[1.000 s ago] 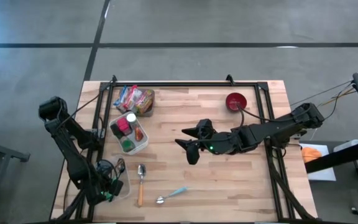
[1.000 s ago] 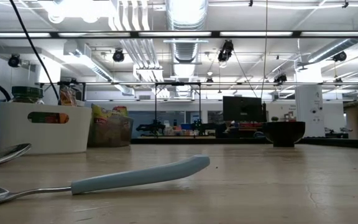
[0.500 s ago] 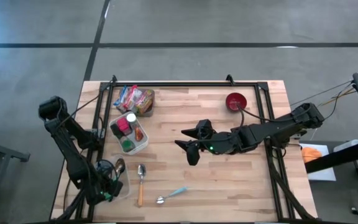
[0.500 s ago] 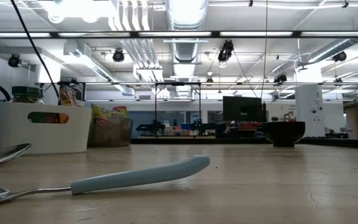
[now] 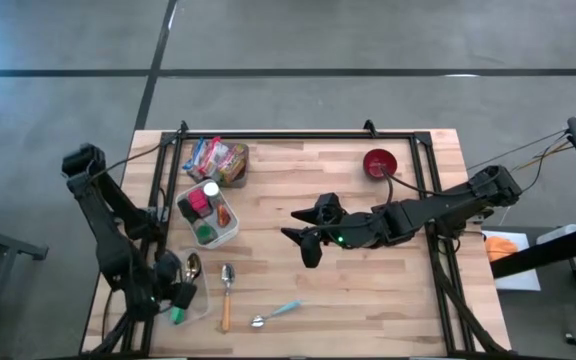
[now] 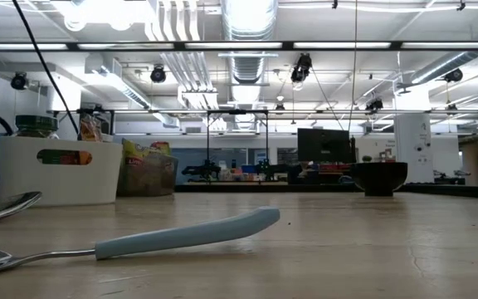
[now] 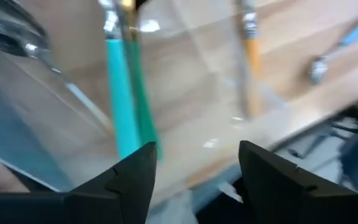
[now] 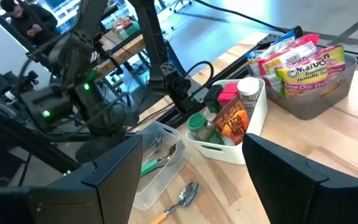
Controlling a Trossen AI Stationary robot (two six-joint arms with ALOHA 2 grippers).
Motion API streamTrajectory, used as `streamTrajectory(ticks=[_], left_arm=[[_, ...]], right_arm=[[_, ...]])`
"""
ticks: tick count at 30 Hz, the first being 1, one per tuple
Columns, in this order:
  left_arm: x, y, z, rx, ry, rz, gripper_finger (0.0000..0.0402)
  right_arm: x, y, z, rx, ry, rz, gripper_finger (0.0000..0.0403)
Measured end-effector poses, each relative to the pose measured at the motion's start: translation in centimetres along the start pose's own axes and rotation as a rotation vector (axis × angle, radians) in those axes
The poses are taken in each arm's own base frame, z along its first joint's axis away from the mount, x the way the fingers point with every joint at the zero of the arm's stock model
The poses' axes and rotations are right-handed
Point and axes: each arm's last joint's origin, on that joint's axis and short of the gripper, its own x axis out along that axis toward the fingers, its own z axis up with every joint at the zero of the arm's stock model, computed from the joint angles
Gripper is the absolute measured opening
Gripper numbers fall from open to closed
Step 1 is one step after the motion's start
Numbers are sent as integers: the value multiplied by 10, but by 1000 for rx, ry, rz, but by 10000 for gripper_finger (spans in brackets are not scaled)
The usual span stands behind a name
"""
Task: Pick & Place Food Item
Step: Put the yellow spoon into the transparent bin
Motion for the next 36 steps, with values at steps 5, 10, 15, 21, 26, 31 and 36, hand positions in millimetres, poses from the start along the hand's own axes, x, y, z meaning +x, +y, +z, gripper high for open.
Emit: streamTrajectory(ticks=[5, 10, 15, 21, 26, 31, 36], left_arm=[[-15, -31, 5, 10, 3, -73, 230], [-15, -65, 23, 62, -65, -64, 217], [4, -89, 49, 63, -53, 20, 193], [23, -102, 73, 46, -19, 86, 178], [44, -110, 83, 83, 75, 142, 178], [69, -116, 85, 137, 156, 189, 178], [87, -117, 90, 140, 175, 244, 178]], right_arm=[[0, 0, 0, -5, 1, -1, 271], [0, 0, -1, -20, 18, 15, 271], [0, 0, -1, -30, 20, 17, 271], [0, 1, -2, -59, 51, 53, 271], [0, 1, -2, -70, 55, 57, 271], [0, 1, -2, -87, 54, 57, 271], [0, 1, -2, -111, 53, 57, 271]])
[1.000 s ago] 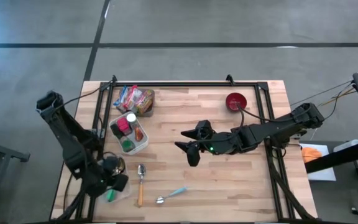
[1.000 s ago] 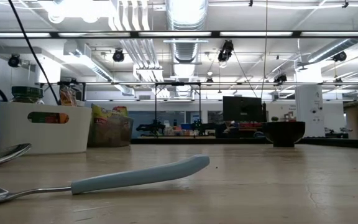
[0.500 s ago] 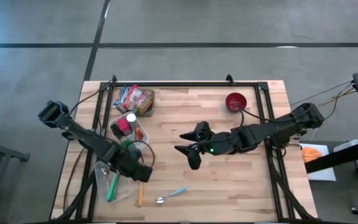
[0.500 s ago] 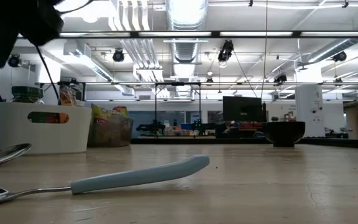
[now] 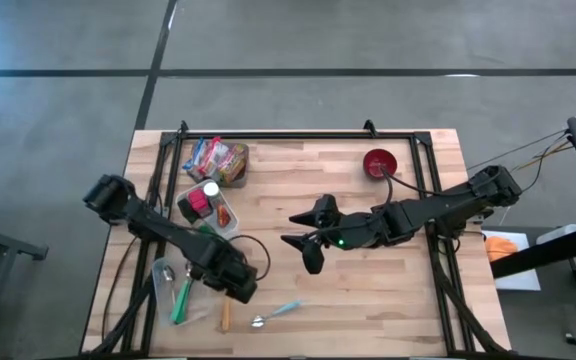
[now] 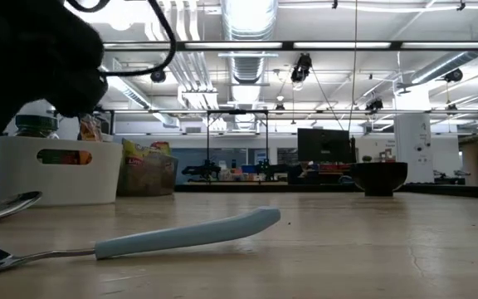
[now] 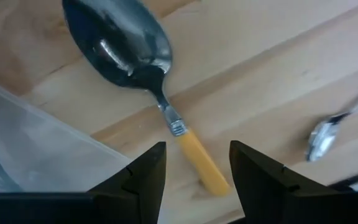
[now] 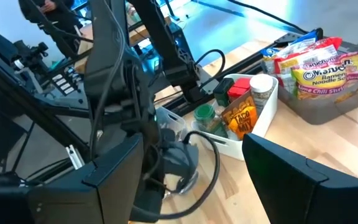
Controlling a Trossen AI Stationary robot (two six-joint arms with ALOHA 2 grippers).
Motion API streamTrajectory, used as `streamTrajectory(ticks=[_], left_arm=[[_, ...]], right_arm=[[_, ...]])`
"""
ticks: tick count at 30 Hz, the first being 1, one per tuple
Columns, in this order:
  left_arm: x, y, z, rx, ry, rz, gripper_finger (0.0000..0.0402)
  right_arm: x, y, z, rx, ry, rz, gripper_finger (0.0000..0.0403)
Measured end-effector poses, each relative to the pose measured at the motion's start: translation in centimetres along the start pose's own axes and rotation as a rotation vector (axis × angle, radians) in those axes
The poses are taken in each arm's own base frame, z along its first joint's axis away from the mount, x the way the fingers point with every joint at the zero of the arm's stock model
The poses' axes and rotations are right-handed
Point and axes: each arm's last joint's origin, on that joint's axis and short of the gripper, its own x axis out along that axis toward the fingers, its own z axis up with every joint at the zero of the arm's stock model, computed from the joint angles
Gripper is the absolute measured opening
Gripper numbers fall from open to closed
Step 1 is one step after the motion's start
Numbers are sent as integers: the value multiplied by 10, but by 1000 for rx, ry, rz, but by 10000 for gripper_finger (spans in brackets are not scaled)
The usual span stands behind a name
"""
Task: Pick & Place Food Item
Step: Put the yellow spoon into the transparent bin
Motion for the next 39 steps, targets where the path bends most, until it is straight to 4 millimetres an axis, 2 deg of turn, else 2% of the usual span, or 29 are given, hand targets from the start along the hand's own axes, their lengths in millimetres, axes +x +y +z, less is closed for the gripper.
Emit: streamTrajectory(ticks=[14, 20, 23, 30, 39], left_arm=[[35, -2, 12, 4, 44, 98, 177], [44, -4, 14, 76, 65, 109, 174], [45, -3, 14, 163, 71, 116, 148], [45, -2, 16, 281, 5, 136, 21], [37, -8, 20, 311, -73, 88, 18]], right_arm=[[0, 0, 0, -57, -2, -2, 271], [-1, 0, 1, -70, -4, 0, 271], [-3, 0, 2, -73, -5, 1, 271], [-11, -2, 8, -77, -8, 1, 271], [-14, -2, 10, -79, -13, 4, 271]])
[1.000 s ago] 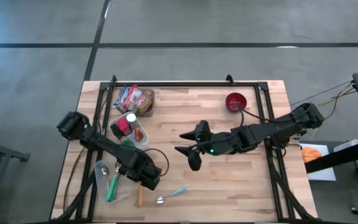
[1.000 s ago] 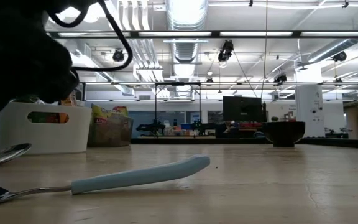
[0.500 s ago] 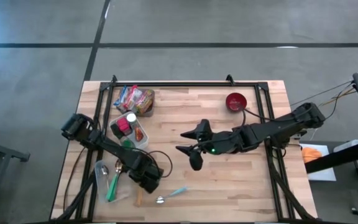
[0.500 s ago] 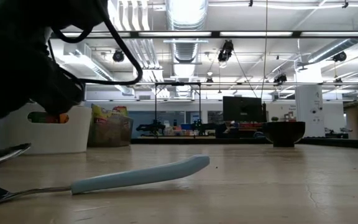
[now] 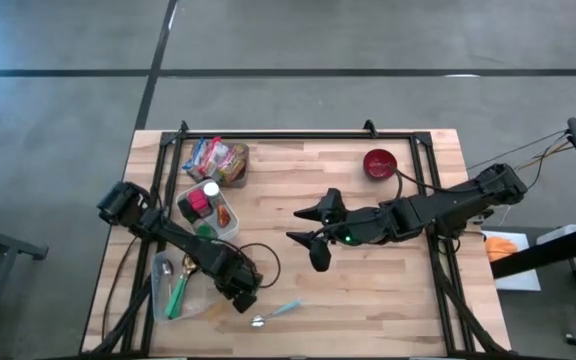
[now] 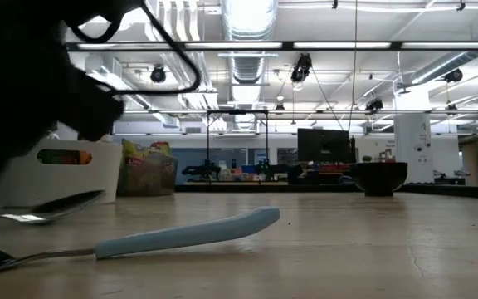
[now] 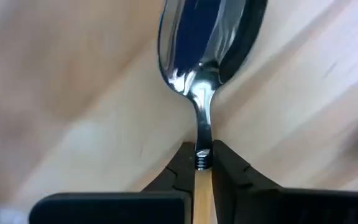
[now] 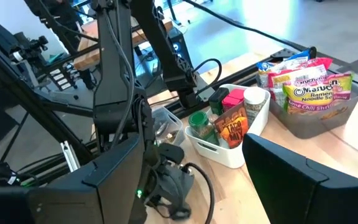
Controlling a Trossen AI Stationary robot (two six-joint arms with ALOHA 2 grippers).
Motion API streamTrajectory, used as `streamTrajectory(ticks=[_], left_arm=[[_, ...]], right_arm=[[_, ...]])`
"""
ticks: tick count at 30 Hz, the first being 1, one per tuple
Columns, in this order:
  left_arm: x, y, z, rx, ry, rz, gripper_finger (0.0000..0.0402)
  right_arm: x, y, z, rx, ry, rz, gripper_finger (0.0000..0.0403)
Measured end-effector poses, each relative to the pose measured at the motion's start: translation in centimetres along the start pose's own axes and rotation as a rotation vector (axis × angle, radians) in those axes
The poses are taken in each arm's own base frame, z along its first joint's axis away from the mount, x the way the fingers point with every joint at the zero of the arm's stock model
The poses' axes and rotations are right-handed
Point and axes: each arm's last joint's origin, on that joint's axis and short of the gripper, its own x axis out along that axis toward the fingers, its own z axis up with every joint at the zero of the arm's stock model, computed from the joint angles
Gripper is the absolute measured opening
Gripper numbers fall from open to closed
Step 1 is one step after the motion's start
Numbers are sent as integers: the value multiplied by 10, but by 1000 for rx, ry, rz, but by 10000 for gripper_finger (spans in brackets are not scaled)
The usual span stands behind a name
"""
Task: Pick & Place Food Item
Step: Put the yellow spoon into the transparent bin
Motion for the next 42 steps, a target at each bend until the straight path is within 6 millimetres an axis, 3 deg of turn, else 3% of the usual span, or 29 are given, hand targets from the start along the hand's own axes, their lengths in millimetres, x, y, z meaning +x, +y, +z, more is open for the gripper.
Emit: streamTrajectory(ticks=[5, 11, 15, 19, 25, 36, 42], left_arm=[[-19, -5, 5, -18, -178, -43, 8], [-58, -14, 0, -35, -235, -178, 6], [-84, -9, -6, -70, -300, -233, 5], [-91, 0, -8, -93, -302, -192, 3], [-80, -4, -6, 53, -287, -160, 12], [-39, -17, -5, 257, -173, -85, 182], [-27, -21, -10, 352, -209, -32, 225]], right_arm=[[0, -1, -1, -7, 13, -11, 271], [0, -1, -2, -4, 14, -11, 271], [0, -1, -1, -1, 13, -11, 271], [0, -1, -1, 0, 12, -10, 271], [0, -1, -1, 2, 11, -8, 271], [0, -1, -2, 7, 14, -7, 271], [0, -1, -2, 4, 18, -9, 271]])
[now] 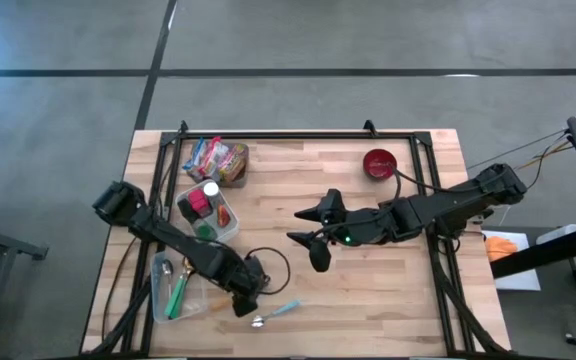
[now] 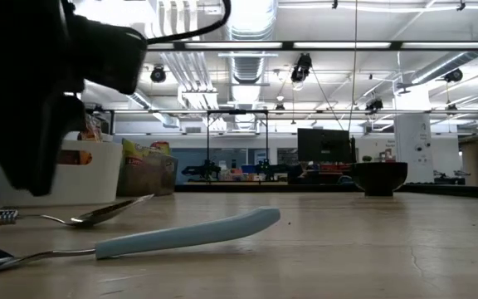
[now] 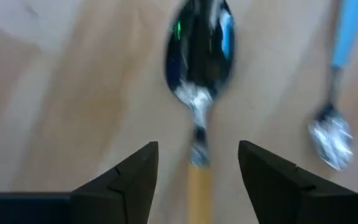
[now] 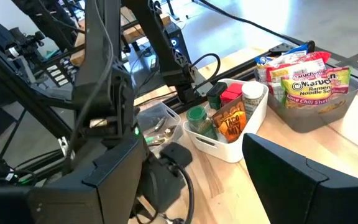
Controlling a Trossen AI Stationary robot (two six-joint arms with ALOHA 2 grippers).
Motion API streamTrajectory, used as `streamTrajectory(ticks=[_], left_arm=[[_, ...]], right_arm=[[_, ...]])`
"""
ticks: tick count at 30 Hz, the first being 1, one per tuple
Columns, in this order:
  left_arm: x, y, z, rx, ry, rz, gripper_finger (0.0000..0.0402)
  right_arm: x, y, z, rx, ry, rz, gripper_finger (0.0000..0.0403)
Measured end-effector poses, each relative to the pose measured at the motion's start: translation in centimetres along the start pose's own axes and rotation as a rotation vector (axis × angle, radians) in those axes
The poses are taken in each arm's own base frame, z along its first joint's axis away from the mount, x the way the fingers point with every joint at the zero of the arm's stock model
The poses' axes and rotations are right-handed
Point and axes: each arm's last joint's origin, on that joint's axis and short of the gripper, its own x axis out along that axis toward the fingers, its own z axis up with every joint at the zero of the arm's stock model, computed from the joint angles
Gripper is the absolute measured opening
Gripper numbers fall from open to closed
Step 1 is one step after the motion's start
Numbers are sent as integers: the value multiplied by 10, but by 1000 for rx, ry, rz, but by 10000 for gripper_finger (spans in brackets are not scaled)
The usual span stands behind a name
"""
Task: Pick & Place Food Item
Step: Put the yellow spoon into the transparent bin
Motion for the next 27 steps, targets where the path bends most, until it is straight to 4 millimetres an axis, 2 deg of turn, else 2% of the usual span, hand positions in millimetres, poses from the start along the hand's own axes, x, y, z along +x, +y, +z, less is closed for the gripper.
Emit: streamTrajectory(ticks=[6, 13, 22, 25, 27], left_arm=[[13, -2, -2, 124, -99, 99, 223], [19, -7, -4, 185, -102, 68, 220], [31, 0, -14, 216, -52, 48, 218], [32, 2, -14, 243, -64, 65, 198], [32, 3, -14, 258, -69, 77, 162]], right_arm=[[0, -1, -1, -4, 8, -5, 271], [0, -1, -2, 13, 21, -4, 271], [-1, 1, -4, 13, 36, 15, 271], [-1, 1, -4, 11, 39, 13, 271], [-1, 1, -4, 11, 40, 13, 271]])
